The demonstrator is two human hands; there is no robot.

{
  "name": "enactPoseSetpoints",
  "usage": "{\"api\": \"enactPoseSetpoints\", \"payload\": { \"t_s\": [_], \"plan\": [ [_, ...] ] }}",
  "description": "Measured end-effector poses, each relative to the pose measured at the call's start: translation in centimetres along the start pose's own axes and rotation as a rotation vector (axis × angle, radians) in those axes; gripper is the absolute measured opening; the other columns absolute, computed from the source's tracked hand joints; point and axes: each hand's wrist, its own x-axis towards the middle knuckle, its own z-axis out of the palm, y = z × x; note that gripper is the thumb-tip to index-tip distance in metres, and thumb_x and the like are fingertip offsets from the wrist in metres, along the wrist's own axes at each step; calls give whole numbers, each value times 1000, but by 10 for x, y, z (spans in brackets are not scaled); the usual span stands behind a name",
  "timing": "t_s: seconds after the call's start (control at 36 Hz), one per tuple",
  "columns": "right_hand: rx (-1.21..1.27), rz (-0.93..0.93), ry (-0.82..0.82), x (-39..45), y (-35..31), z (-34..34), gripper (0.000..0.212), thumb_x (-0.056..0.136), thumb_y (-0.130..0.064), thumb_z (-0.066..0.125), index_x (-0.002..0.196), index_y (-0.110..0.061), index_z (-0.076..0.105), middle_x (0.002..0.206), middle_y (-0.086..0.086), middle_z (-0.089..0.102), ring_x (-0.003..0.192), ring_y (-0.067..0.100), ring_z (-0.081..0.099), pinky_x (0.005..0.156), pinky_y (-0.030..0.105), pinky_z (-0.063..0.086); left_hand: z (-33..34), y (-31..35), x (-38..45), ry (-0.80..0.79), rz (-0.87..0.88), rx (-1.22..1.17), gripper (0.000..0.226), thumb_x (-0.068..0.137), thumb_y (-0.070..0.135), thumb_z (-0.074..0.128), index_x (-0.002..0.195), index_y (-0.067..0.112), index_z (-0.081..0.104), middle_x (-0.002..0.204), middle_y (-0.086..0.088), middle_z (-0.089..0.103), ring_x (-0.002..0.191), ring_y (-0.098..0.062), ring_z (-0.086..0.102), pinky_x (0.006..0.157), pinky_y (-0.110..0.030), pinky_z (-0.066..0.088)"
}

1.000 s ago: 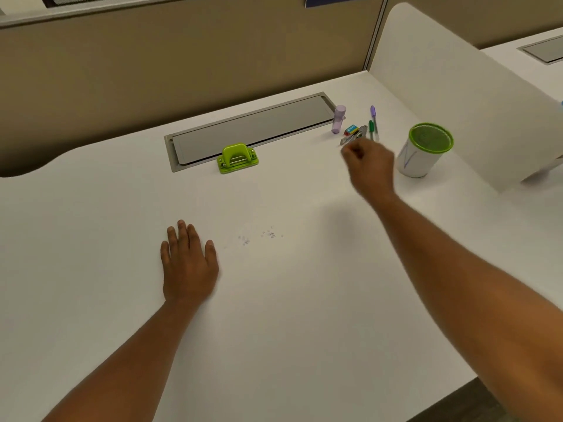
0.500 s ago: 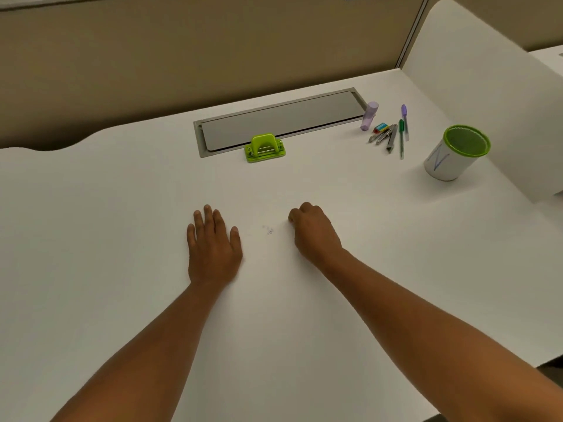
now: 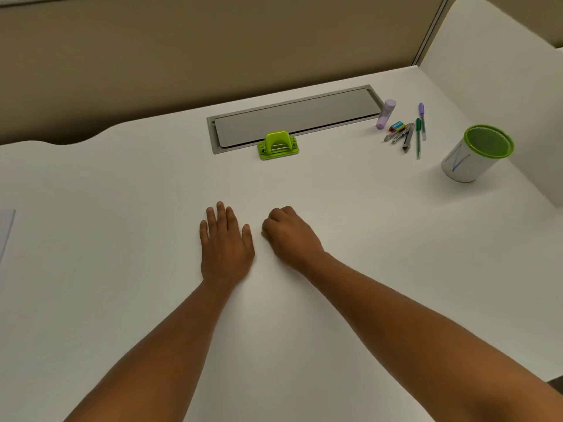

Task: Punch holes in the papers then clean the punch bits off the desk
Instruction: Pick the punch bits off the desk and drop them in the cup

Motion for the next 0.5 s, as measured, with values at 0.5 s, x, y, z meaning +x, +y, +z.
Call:
{"api": "enactPoseSetpoints", "payload": {
  "t_s": [0.5],
  "plan": [
    [-96,134,-23,-26,52,-21,20,82,5,55,96,-5,66,98,5,59,89,26,48,62,40,52,1,-2,-1,22,8,-29,67,99,42,21,148,-2,34,159,-19,24,148,-36,18,120,-51,16]
  ]
}}
